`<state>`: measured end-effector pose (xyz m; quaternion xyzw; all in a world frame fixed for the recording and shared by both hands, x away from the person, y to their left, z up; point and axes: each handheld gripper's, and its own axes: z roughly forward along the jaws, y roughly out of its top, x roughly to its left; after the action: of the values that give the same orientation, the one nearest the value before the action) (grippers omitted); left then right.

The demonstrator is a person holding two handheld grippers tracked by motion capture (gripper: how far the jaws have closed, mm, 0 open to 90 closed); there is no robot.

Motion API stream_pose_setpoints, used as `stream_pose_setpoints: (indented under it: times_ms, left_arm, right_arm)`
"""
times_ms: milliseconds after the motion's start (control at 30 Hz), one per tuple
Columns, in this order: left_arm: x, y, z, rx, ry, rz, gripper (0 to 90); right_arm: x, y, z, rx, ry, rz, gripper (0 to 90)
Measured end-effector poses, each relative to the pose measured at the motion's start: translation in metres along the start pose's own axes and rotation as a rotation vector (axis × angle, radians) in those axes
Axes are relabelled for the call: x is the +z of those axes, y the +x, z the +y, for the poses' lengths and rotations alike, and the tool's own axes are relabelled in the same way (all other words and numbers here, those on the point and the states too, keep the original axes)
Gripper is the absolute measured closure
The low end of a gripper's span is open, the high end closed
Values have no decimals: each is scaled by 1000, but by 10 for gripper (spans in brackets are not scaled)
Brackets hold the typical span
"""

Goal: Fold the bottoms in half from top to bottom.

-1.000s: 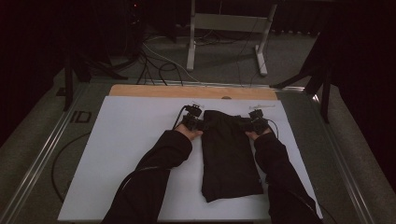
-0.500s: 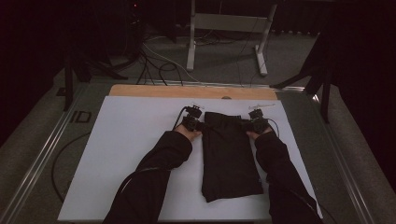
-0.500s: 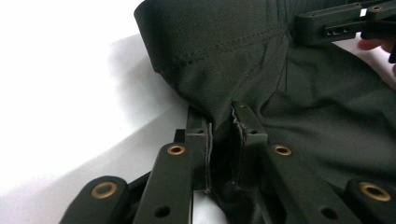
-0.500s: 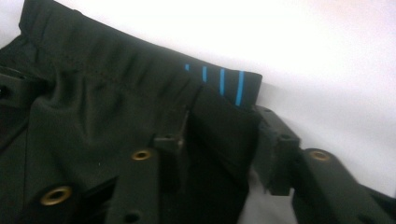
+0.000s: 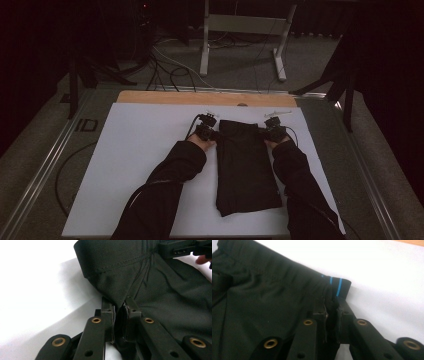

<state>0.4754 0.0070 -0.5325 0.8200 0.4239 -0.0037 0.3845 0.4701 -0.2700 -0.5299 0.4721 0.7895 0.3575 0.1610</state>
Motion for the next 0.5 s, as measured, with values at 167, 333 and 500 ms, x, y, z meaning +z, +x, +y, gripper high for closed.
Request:
stream_pose_setpoints:
  times_ms: [167, 333, 500]
  left_arm:
    - [0, 1, 0, -2, 1, -3, 826]
    - [0, 0, 0, -1, -1, -2, 826]
    - [0, 1, 0, 0, 0, -4, 828]
  right_arm:
    - [4, 0, 0, 19, -4, 10, 485]
    - [7, 5, 2, -20, -5, -25, 457]
    - [8, 5, 0, -24, -18, -15, 502]
